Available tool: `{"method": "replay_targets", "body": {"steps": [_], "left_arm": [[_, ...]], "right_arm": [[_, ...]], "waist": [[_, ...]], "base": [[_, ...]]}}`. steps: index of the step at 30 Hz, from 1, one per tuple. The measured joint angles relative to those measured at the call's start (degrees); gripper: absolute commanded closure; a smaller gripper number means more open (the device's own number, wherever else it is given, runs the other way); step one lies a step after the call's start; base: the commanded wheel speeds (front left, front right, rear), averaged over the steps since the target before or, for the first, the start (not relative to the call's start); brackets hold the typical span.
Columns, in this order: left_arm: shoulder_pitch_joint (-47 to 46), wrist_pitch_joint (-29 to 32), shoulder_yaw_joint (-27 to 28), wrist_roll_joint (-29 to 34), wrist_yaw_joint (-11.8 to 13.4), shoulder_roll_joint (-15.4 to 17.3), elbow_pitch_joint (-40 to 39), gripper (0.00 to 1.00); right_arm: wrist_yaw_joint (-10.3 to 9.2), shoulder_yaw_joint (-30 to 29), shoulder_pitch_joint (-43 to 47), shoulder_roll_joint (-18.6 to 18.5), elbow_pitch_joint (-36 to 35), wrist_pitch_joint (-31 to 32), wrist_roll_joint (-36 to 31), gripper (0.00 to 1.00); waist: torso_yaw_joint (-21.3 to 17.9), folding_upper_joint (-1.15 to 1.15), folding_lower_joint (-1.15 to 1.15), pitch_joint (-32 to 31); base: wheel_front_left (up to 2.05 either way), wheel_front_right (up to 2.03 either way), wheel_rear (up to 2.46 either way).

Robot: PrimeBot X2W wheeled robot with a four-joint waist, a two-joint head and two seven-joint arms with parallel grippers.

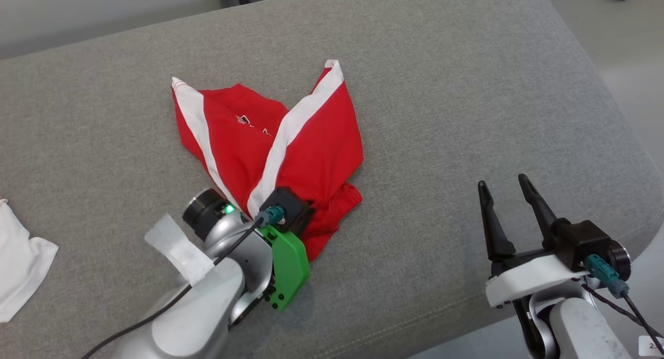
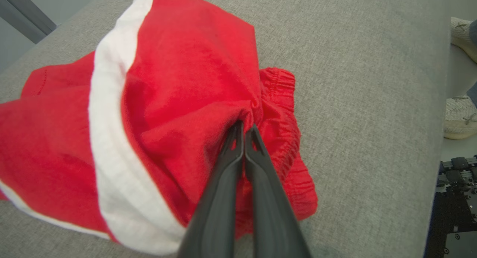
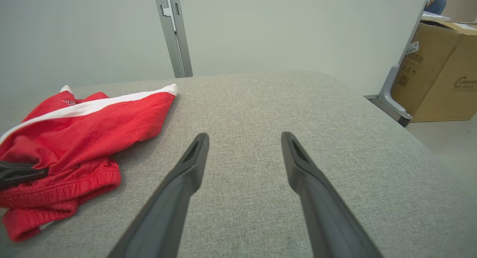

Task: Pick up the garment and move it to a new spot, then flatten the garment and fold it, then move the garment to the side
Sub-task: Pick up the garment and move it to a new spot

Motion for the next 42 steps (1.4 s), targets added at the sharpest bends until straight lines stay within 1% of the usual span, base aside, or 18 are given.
{"method": "replay_targets", "body": {"steps": [4,9,15,19,21,25,26,27,31,33,38,42], "left_arm": [[3.69,0.0,0.15,-3.14,0.0,-0.87,-1.92,1.0],[6.49,0.99,-0.71,-4.99,0.0,0.07,-3.54,1.0],[8.8,4.27,-2.5,-6.99,0.0,3.42,-6.54,1.0],[11.5,6.82,-2.79,-9.8,0.0,5.79,-7.6,1.0],[13.17,7.38,-2.56,-10.94,0.0,6.83,-8.44,1.0],[14.29,7.88,-1.41,-11.2,0.0,8.24,-10.74,1.0],[14.29,7.76,-0.67,-11.47,0.0,8.31,-11.25,0.55],[14.3,7.49,-0.2,-11.99,0.0,8.31,-11.73,0.0],[14.44,5.98,1.51,-13.39,0.15,7.82,-14.59,0.0],[14.84,5.05,2.81,-14.25,0.76,6.89,-15.55,0.0],[17.42,2.55,6.7,-19.4,2.75,3.76,-18.9,0.0],[18.33,1.26,8.67,-21.2,4.05,2.78,-20.94,0.0]], "right_arm": [[0.45,-0.9,-0.03,-0.81,0.31,-0.01,-0.08,0.0],[1.2,-0.94,-0.05,-1.52,0.73,0.0,-0.4,0.0],[1.52,-1.15,0.0,-1.75,1.22,0.0,-0.52,0.0],[2.0,-1.07,0.19,-1.67,1.7,-0.01,-0.52,0.0],[2.32,-0.88,0.3,-1.62,1.97,0.0,-0.52,0.0],[2.52,-0.71,0.32,-1.6,2.11,0.0,-0.54,0.0],[2.89,-0.6,0.32,-1.6,2.3,-0.01,-0.63,0.0],[3.08,-0.42,0.31,-1.59,2.54,0.0,-0.65,0.0],[3.88,0.38,-0.13,-1.91,3.11,0.0,-1.34,0.0],[4.17,0.7,-0.68,-1.98,3.68,0.0,-1.56,0.0],[5.28,1.34,-3.37,-3.09,6.89,-0.01,-1.59,0.0],[5.48,0.76,-5.56,-3.64,10.51,1.29,-1.33,0.0]], "waist": [[-0.13,0.0,0.0,-0.76],[1.52,0.0,0.0,-1.4],[4.93,0.0,0.0,-2.94],[6.98,0.0,0.0,-3.91],[7.81,0.0,0.0,-4.3],[8.9,0.0,0.0,-4.63],[9.03,0.0,0.0,-4.57],[9.09,0.0,0.0,-4.52],[9.13,0.0,0.0,-4.43],[9.17,0.0,0.0,-4.47],[9.77,0.0,0.0,-4.76],[10.95,0.0,0.0,-4.87]], "base": [[0.0,0.0,0.0],[0.0,0.0,0.0],[0.0,0.0,0.0],[0.0,0.0,0.0],[0.0,0.0,0.0],[0.0,0.0,0.0],[0.0,0.0,0.0],[0.0,0.0,0.0],[0.0,0.0,0.0],[0.0,0.0,0.0],[0.0,0.0,0.0],[0.0,0.0,0.0]]}}
